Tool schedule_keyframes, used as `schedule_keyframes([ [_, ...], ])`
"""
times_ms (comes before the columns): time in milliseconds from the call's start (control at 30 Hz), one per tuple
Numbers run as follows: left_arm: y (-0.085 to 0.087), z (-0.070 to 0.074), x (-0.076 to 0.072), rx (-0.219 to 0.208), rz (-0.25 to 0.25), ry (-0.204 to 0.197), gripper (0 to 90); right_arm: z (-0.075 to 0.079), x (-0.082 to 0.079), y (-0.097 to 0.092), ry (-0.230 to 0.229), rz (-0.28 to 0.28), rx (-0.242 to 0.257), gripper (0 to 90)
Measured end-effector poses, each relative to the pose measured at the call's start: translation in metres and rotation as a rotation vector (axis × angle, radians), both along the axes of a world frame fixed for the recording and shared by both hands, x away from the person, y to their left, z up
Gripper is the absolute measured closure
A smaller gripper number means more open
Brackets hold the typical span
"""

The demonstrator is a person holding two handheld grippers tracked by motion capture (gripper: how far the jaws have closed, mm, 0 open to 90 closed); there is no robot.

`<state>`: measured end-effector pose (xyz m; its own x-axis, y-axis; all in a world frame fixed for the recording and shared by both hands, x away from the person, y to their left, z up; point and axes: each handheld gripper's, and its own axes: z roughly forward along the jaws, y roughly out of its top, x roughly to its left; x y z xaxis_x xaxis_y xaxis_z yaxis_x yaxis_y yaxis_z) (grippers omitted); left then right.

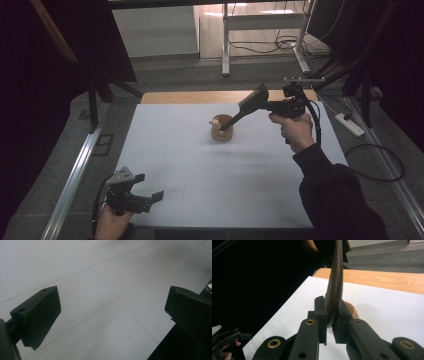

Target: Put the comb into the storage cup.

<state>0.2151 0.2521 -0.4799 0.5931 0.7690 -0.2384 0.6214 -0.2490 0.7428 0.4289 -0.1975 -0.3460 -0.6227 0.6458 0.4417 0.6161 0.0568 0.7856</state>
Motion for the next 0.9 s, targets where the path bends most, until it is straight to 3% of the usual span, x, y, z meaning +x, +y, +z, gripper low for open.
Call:
schedule_keyframes([
  [900, 0.000, -0.001, 0.001, -0.002, -0.009, 0.007, 2.0, 0.005, 0.025, 0.004, -0.016, -0.075, -0.030, 83.6],
])
